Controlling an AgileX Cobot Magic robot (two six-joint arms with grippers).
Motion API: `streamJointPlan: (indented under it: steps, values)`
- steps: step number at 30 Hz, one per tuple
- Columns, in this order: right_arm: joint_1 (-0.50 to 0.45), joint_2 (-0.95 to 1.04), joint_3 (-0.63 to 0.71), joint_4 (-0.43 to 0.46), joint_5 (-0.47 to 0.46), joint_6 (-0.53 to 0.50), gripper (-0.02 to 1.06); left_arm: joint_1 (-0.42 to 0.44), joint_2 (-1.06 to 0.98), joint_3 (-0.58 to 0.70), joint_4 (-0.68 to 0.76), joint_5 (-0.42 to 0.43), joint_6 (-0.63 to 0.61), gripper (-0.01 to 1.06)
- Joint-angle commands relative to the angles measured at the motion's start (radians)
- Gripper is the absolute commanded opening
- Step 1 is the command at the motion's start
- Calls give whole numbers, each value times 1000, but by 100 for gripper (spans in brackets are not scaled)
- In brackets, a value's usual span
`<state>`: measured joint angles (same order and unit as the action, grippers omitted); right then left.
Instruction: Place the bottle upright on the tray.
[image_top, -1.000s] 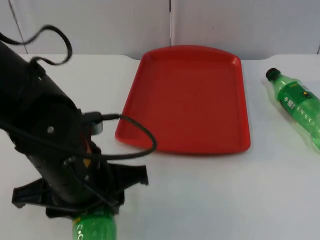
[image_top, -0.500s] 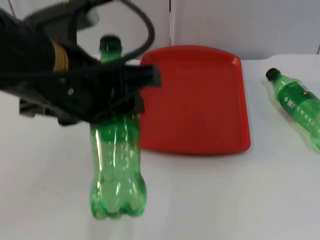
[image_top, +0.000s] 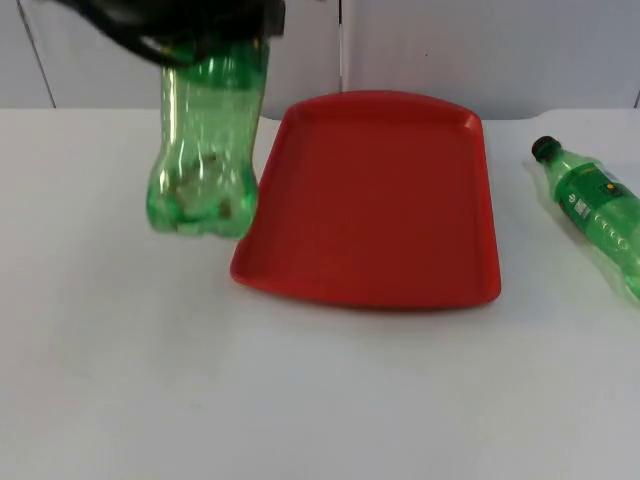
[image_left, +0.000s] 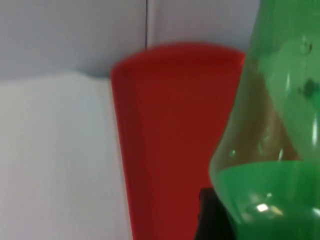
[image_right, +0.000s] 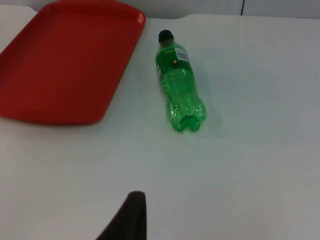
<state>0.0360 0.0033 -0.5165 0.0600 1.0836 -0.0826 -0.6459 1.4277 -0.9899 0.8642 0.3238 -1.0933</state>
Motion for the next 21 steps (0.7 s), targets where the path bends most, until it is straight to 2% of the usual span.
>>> streamJointPlan:
  steps: [1,3,4,5,8,9,12,13,14,16,18,21]
  values:
    - [-5,-3,0,1,-4,0,105,-5,-11,-29,102,1,-66,0]
    - [-5,-3,0,1,-4,0,105,-5,-11,-63,296,3,-221,0]
    - [-5,-3,0,1,-4,0,105,-5,-11,-63,296,3,-221,0]
    - [-5,-3,0,1,-4,0,105,-5,-9,-72,367,4,-283,0]
    - [-5,-3,0,1,-4,0,105,-5,-5,-89,668,34,-569,0]
    - [-5,-3,0,1,-4,0,105,-5,-5,-89,668,34,-569,0]
    - [-5,-3,0,1,-4,0,105,-5,9,-90,880,138,-828,0]
    - [-5,-3,0,1,-4,0,105,-5,14,-90,880,182,-890,0]
    - [-5,-3,0,1,-4,0,105,-5,14,-90,880,182,-890,0]
    - [-5,-3,0,1,-4,0,105,-5,26,-93,880,273,-947,0]
    - [-5,-3,0,2,-4,0,105,-5,40,-93,880,313,-964,0]
    - [-5,-3,0,4,-4,0,105,-5,61,-93,880,326,-1003,0]
